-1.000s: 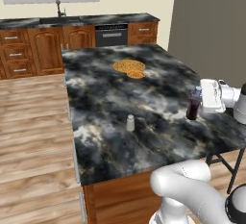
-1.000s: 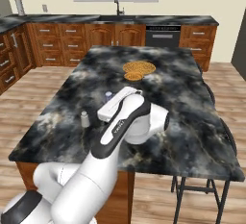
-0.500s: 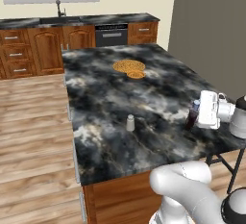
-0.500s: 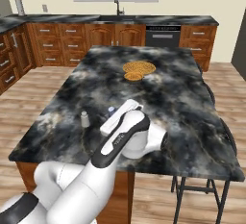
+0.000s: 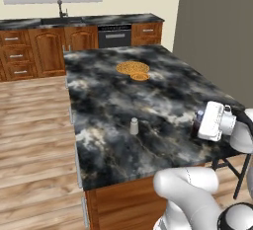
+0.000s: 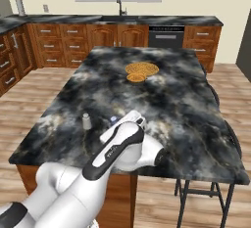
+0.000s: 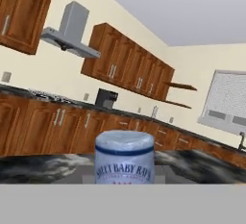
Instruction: Move the condiment bottle and shaker from the cabinet to the dining counter.
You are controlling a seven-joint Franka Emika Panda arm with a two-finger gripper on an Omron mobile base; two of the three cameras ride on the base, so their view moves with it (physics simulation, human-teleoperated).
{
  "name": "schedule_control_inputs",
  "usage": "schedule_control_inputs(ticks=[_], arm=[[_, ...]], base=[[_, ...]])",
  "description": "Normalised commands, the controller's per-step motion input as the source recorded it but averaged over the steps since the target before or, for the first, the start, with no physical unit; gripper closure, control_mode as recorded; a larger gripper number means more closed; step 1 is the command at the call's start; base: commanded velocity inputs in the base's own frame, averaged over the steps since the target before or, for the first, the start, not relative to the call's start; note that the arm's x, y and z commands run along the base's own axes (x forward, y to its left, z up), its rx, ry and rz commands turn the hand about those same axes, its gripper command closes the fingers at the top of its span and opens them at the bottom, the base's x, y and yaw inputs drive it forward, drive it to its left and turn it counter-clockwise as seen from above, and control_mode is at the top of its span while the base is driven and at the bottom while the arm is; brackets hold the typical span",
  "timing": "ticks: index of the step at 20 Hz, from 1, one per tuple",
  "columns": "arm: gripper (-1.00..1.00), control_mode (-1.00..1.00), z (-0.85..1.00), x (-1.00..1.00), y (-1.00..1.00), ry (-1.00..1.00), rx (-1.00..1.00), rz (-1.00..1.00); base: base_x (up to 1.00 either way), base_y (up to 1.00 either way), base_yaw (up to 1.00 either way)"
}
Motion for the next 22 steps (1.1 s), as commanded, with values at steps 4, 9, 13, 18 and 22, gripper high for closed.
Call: schedule_control_inputs(ticks=[4,9,13,18,22], arm=[[1.00,-1.00,-0.24,0.10,0.00,0.17,0.01,-0.05],[1.00,-1.00,-0.16,0.26,-0.12,0.29,0.07,0.00],[1.00,-1.00,-0.26,0.28,-0.24,0.21,0.08,0.00],[1.00,-1.00,-0.60,0.12,-0.07,0.00,0.00,0.00],[1.00,-1.00,-0.37,0.10,-0.16,0.01,0.07,0.00]], base=[[0.00,0.00,0.00],[0.00,0.00,0.00],[0.00,0.00,0.00],[0.00,0.00,0.00],[0.00,0.00,0.00]])
